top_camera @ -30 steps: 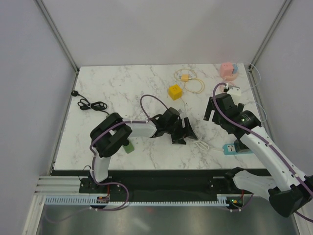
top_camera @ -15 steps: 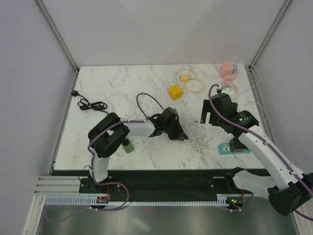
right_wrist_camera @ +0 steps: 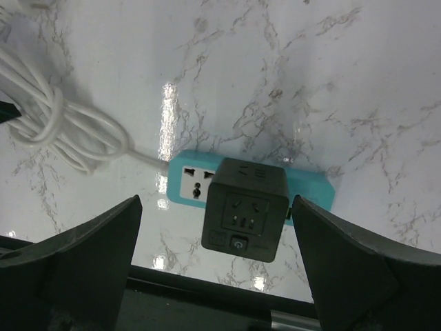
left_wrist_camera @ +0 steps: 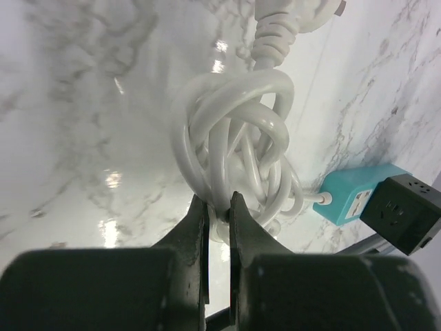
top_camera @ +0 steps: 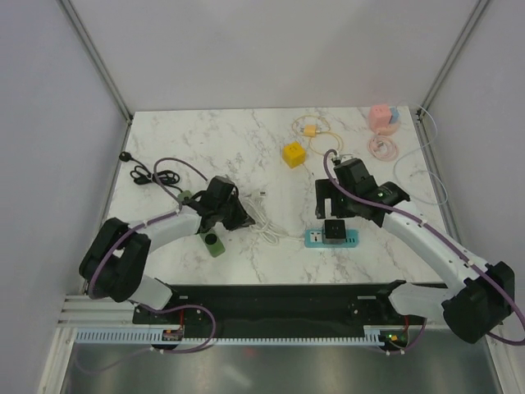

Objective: Pull the plug off the socket

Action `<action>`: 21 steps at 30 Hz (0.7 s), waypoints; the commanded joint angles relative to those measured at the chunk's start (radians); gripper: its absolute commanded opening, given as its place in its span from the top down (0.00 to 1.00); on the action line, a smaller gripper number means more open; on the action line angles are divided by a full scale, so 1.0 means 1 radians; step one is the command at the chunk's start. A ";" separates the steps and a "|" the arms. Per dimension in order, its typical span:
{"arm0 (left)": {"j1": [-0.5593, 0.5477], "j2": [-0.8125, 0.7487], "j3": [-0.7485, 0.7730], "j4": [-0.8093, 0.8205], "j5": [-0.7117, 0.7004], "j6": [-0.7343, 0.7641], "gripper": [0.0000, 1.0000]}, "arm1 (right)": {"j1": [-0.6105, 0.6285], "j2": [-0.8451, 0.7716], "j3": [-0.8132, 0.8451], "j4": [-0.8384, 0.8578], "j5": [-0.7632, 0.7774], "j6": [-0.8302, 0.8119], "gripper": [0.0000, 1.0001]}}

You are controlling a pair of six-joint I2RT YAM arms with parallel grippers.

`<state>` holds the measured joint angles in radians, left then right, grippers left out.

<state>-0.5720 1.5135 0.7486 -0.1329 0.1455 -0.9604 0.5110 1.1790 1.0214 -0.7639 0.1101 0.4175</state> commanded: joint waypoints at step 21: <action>0.288 -0.456 0.009 -0.289 0.028 0.253 0.32 | 0.165 0.094 0.123 -0.002 0.188 0.029 0.02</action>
<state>-0.2874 1.1233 0.6849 -0.3710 0.1684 -0.7773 0.6796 1.2915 1.0992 -0.7578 0.2546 0.4618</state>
